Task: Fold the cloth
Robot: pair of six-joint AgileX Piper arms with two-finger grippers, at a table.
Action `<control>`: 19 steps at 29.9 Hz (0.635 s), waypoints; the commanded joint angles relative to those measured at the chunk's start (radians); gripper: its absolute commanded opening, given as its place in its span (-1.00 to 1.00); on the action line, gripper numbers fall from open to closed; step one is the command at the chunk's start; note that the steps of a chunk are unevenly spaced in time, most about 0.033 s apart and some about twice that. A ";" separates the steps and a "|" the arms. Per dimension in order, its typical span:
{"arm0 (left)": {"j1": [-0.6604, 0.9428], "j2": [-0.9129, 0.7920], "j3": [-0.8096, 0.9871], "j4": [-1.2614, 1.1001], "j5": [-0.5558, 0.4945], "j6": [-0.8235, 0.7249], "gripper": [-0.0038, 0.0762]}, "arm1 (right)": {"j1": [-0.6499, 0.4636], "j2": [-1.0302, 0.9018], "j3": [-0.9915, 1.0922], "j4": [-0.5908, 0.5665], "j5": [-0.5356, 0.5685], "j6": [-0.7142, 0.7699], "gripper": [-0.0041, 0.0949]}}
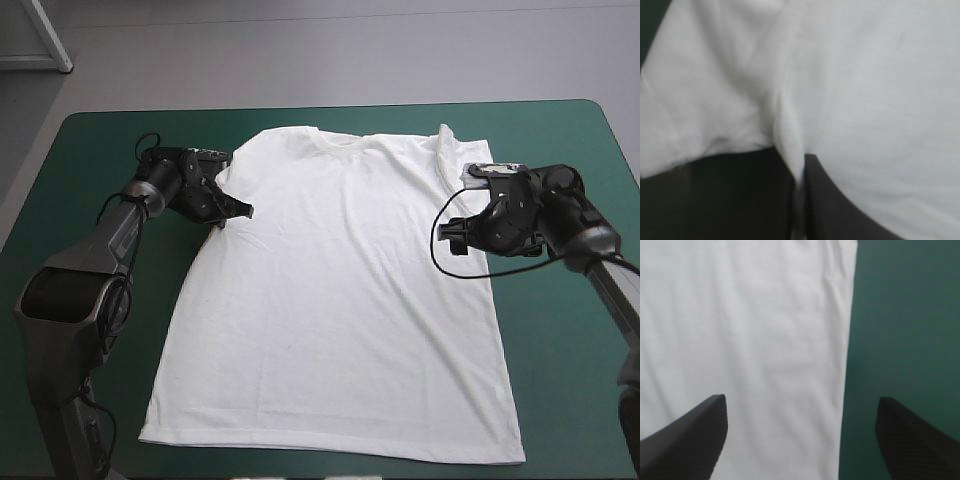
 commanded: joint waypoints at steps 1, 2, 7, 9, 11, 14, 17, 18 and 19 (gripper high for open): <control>-0.004 -0.006 0.004 -0.016 0.046 0.012 -0.91 | -0.051 0.075 -0.085 -0.001 -0.056 -0.032 0.58; -0.004 -0.006 0.004 -0.020 0.044 0.012 -0.91 | -0.058 0.105 -0.104 -0.009 -0.065 -0.035 0.58; -0.004 -0.006 0.004 -0.023 0.038 0.012 -0.92 | -0.071 0.233 -0.191 -0.030 -0.088 -0.035 0.58; -0.004 -0.006 0.004 -0.023 0.038 0.012 -0.92 | -0.071 0.289 -0.233 -0.028 -0.084 -0.035 0.58; -0.004 -0.006 0.004 -0.023 0.040 0.012 -0.92 | -0.071 0.336 -0.264 -0.026 -0.077 -0.036 0.58; -0.004 -0.006 0.004 -0.023 0.044 0.012 -0.92 | -0.071 0.397 -0.305 -0.010 -0.055 -0.051 0.58; -0.004 -0.006 0.004 -0.023 0.050 0.012 -0.92 | -0.071 0.432 -0.310 0.023 -0.055 -0.066 0.58; -0.004 -0.006 0.004 -0.023 0.050 0.012 -0.92 | -0.071 0.439 -0.310 0.037 -0.055 -0.078 0.58; -0.004 -0.006 0.004 -0.023 0.050 0.012 -0.92 | -0.071 0.446 -0.310 0.054 -0.052 -0.091 0.57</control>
